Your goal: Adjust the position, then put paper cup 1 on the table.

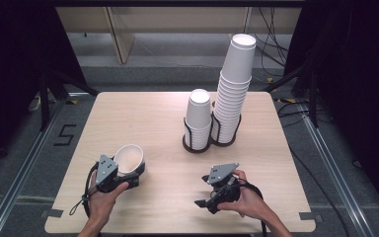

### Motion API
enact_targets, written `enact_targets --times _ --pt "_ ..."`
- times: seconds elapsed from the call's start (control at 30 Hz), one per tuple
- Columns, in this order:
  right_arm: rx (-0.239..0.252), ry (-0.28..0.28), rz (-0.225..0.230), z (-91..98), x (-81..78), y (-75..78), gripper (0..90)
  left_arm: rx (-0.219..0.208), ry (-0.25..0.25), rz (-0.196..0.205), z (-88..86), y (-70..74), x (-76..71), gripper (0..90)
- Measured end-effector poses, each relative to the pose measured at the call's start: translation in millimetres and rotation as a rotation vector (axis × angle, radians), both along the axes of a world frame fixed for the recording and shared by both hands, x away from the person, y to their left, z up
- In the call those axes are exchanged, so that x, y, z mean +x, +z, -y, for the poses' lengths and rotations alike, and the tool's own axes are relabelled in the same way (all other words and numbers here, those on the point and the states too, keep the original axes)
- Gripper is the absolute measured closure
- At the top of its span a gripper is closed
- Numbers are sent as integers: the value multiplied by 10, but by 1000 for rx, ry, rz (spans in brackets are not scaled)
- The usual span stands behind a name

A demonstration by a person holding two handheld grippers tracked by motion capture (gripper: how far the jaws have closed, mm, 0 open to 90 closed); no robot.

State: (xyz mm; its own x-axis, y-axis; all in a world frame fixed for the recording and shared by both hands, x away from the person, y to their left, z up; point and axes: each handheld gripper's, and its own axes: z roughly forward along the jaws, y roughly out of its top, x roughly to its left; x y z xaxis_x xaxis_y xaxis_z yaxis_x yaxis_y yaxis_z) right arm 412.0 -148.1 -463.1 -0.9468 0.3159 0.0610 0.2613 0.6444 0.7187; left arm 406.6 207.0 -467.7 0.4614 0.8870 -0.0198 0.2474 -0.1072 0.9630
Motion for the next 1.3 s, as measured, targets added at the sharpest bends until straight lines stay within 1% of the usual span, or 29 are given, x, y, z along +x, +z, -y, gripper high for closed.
enact_targets --times 0.03,0.1,0.17,0.3,0.33,0.43,0.5,0.53,0.57,0.63,0.67,0.7,0.77,0.83,0.87,0.93,1.0,1.03,1.1,1.13,1.17,1.2,1.23,1.3 --pt "0 7 6 7 6 0 164 0 6 -1 -12 -5 14 129" --pt "3 5 9 22 8 -1 164 0 13 -7 -18 -9 26 128" --pt "-5 -3 23 37 11 0 164 -2 16 -7 -16 -16 48 128" --pt "-3 -17 7 50 3 0 164 0 24 -10 -14 -4 113 128" --pt "-4 -21 15 57 3 -1 164 -3 21 -13 -16 -7 134 128" --pt "-1 -26 14 82 4 -2 164 7 30 -22 -27 -21 200 128" --pt "6 -30 14 112 9 -13 164 -6 32 -19 -37 -28 257 128" --pt "6 -30 14 112 9 -13 164 -2 40 -26 -45 -19 281 128" --pt "7 -36 8 136 10 -16 164 -7 47 -24 -52 -14 326 128" --pt "6 -44 13 156 10 -16 164 -15 54 -29 -51 1 404 128" --pt "0 -42 16 165 12 -11 164 -9 49 -39 -32 5 492 127" --pt "0 -42 16 165 12 -11 164 -9 49 -39 -32 5 492 127" --pt "5 -51 10 188 4 -14 164 7 62 -38 -10 4 626 127" --pt "4 -48 10 192 4 -15 165 22 53 -59 14 -5 763 125" --pt "1 -49 15 202 3 -13 165 15 68 -60 19 -11 818 125" --pt "5 -51 16 213 -1 -16 164 4 73 -75 27 -17 930 125" --pt "3 -51 16 233 -6 -13 165 8 90 -73 30 -21 1024 125" --pt "4 -51 16 242 -3 -20 165 15 89 -73 28 -25 1070 125" --pt "2 -58 14 268 -6 -36 166 29 103 -67 13 -44 1167 125" --pt "-1 -58 18 277 -6 -33 166 34 110 -68 3 -53 1197 125" --pt "0 -57 16 284 -9 -34 167 34 110 -68 3 -53 1197 125" --pt "2 -56 8 288 -17 -33 166 31 123 -67 -10 -59 1229 124" --pt "5 -57 16 290 -18 -35 166 26 129 -68 -24 -64 1260 124" --pt "2 -56 14 295 -18 -34 166 40 135 -61 -32 -74 1332 124"
